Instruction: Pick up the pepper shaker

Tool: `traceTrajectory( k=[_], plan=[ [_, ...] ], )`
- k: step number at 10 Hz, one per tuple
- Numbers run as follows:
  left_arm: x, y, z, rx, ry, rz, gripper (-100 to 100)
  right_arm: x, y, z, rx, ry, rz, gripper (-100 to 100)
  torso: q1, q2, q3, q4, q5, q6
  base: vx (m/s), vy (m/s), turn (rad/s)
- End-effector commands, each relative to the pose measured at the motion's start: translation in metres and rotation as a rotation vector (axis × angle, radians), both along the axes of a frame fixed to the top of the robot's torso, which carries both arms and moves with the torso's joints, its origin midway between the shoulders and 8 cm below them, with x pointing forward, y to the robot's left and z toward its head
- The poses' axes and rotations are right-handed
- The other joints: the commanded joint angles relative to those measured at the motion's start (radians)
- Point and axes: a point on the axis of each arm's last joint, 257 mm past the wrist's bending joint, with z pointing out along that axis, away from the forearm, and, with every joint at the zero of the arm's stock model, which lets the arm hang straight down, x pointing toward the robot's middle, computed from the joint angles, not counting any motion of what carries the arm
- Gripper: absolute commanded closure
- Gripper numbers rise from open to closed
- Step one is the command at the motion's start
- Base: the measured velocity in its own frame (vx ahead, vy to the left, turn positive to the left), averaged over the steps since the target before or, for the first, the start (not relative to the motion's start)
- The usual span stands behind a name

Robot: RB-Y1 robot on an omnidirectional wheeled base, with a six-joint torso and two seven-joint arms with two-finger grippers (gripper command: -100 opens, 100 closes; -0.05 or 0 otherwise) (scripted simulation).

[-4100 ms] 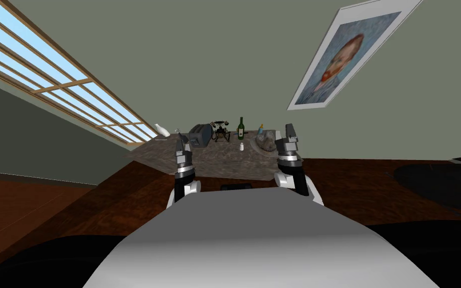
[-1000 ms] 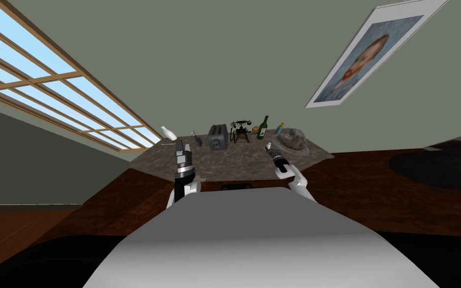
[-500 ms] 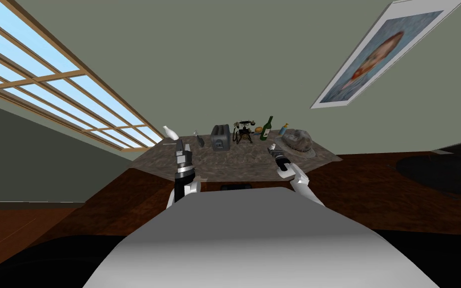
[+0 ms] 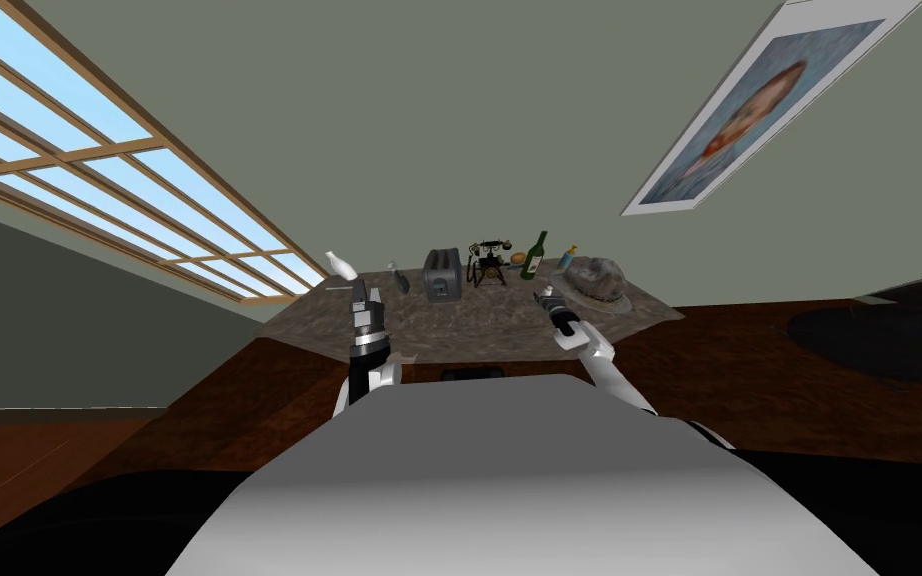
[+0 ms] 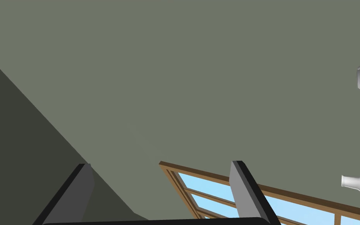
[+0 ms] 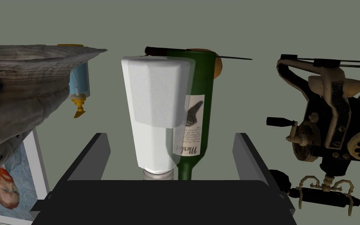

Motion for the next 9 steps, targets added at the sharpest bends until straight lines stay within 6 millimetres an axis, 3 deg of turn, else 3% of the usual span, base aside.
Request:
traceTrajectory(
  k=[1, 2, 4, 5, 7, 8, 9],
  plan=[
    [0.0, 0.0, 0.0, 0.0, 0.0, 0.0, 0, -0.003, -0.005, -0.013, 0.003, 0.025, -0.008, -100, 0.0, 0.0, 0.0, 0.0, 0.0, 0.0, -0.007, 0.022, 0.001],
    [0.0, 0.0, 0.0, 0.0, 0.0, 0.0, 0, 0.015, -0.002, 0.004, -0.003, -0.011, 0.022, -100, -0.001, 0.0, 0.0, 0.0, 0.0, 0.0, -0.022, 0.029, -0.031],
    [0.0, 0.0, 0.0, 0.0, 0.0, 0.0, 0, 0.007, -0.01, -0.016, 0.003, 0.03, 0.003, -100, -0.001, 0.0, 0.0, 0.0, 0.0, 0.0, -0.011, 0.026, -0.006],
    [0.0, 0.0, 0.0, 0.0, 0.0, 0.0, 0, 0.024, -0.009, 0.001, -0.003, -0.006, 0.03, -100, -0.002, 0.0, 0.0, 0.0, 0.0, 0.0, -0.013, 0.035, -0.026],
    [0.0, 0.0, 0.0, 0.0, 0.0, 0.0, 0, 0.016, -0.017, -0.018, 0.003, 0.033, 0.011, -100, -0.001, 0.0, 0.0, 0.0, 0.0, 0.0, -0.01, 0.026, -0.009],
    [0.0, 0.0, 0.0, 0.0, 0.0, 0.0, 0, 0.033, -0.015, 0.001, -0.004, -0.006, 0.037, -100, -0.002, 0.0, 0.0, 0.0, 0.0, 0.0, -0.017, 0.032, -0.027],
    [0.0, 0.0, 0.0, 0.0, 0.0, 0.0, 0, 0.028, -0.02, -0.011, 0.0, 0.017, 0.025, -100, -0.001, 0.0, 0.0, 0.0, 0.0, 0.0, -0.012, 0.035, -0.014]
  ],
)
